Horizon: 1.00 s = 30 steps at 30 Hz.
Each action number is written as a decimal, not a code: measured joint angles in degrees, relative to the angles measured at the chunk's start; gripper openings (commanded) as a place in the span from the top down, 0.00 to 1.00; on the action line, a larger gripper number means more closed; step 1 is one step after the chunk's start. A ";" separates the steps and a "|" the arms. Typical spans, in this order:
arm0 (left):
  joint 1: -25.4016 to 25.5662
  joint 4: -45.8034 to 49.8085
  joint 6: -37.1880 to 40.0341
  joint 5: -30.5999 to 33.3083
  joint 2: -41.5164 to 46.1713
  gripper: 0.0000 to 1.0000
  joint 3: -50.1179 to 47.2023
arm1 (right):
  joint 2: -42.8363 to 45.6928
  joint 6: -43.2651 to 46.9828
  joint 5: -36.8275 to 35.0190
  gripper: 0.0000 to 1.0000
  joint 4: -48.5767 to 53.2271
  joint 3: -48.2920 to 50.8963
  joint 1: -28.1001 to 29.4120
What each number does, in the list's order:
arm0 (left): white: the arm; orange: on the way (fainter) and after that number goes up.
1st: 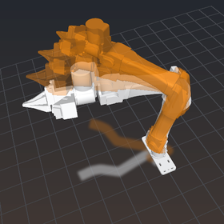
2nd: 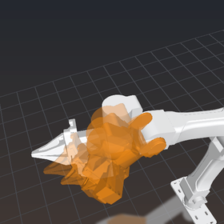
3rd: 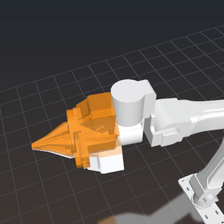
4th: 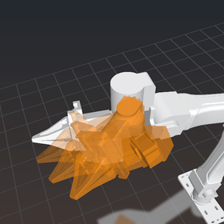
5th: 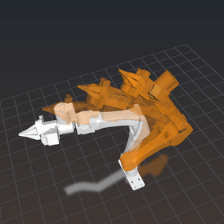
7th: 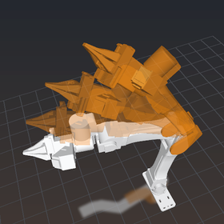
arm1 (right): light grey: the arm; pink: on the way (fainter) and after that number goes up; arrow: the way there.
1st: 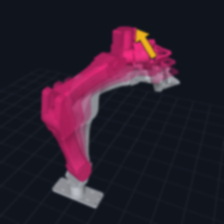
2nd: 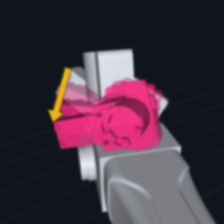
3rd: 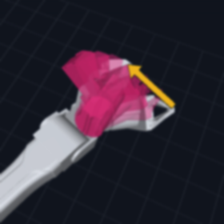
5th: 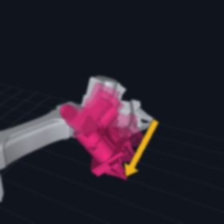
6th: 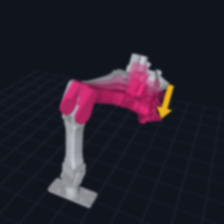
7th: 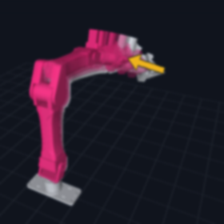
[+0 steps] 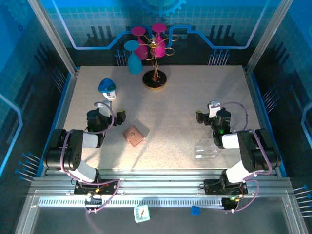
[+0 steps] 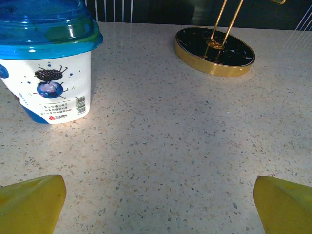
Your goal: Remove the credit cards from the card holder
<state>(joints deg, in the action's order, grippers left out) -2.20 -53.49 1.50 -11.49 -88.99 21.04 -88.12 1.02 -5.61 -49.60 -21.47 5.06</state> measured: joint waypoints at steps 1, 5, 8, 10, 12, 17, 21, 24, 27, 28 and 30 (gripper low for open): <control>0.00 0.00 0.02 0.00 0.00 0.01 0.00 | 0.00 0.00 0.00 0.00 0.00 0.00 0.00; 0.00 0.00 0.00 -0.02 0.00 0.01 0.00 | 0.00 0.00 0.00 0.00 0.00 0.00 0.00; 0.00 0.00 0.00 -0.02 0.00 0.01 0.00 | 0.00 0.00 0.00 0.00 0.00 0.00 0.00; 0.00 0.00 0.00 -0.02 0.00 0.01 0.00 | 0.00 0.00 0.00 0.00 0.00 0.00 0.00; 0.00 0.00 0.00 -0.02 0.00 0.01 0.00 | 0.00 0.02 0.00 0.00 0.00 0.00 0.00; 0.00 0.00 0.00 -0.04 0.00 0.01 0.00 | 0.00 0.00 0.00 0.00 0.00 0.00 0.00; 0.00 0.00 0.00 -0.22 0.00 0.01 0.00 | 0.00 0.00 0.00 0.00 0.00 0.00 0.00; 0.00 0.00 0.00 -0.17 0.00 0.01 0.00 | 0.00 0.00 0.00 0.00 0.00 0.00 0.00; -0.02 0.04 -0.07 1.18 0.00 0.01 0.00 | 0.00 0.00 0.00 0.00 0.00 0.00 0.00; -0.02 0.04 -0.09 1.57 0.00 0.01 0.00 | 0.00 0.00 0.00 0.00 0.00 0.00 0.00; 0.00 0.04 -0.09 1.99 0.00 0.01 0.00 | 0.00 0.00 0.00 0.00 0.00 0.00 0.00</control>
<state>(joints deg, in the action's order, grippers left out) -2.20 -53.45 1.41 -9.50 -88.99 21.04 -88.12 1.02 -5.61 -49.60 -21.47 5.06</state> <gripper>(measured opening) 0.994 0.996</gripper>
